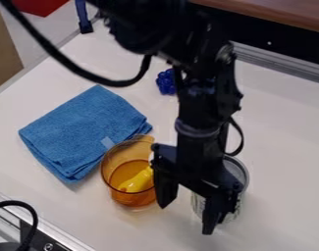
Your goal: Moved the can to the top right end of the table
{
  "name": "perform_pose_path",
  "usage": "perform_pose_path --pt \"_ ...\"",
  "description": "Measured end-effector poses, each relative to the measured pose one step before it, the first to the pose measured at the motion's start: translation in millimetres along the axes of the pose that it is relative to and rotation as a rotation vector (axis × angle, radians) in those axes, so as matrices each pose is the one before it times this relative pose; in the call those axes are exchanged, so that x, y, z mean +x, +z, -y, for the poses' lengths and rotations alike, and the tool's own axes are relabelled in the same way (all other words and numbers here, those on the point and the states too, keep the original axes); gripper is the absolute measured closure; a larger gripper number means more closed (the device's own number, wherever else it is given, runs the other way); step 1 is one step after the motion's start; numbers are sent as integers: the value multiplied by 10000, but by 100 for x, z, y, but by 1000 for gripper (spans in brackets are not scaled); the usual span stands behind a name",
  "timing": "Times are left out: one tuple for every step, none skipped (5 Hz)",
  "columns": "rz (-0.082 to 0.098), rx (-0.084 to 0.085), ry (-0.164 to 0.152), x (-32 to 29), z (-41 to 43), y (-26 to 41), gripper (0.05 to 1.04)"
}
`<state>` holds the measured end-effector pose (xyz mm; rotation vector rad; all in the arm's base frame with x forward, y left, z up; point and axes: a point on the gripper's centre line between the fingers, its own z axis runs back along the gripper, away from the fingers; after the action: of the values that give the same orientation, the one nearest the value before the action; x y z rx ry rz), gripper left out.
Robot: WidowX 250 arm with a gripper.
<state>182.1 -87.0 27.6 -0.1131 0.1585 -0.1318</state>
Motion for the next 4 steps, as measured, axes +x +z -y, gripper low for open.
perform_pose_path --pt "791 -287 761 -56 -71 -148 85" --pt "1589 -664 597 2746 -352 -357 85" --pt "152 62 166 615 92 -835 85" --pt "98 205 10 505 325 -977 85"
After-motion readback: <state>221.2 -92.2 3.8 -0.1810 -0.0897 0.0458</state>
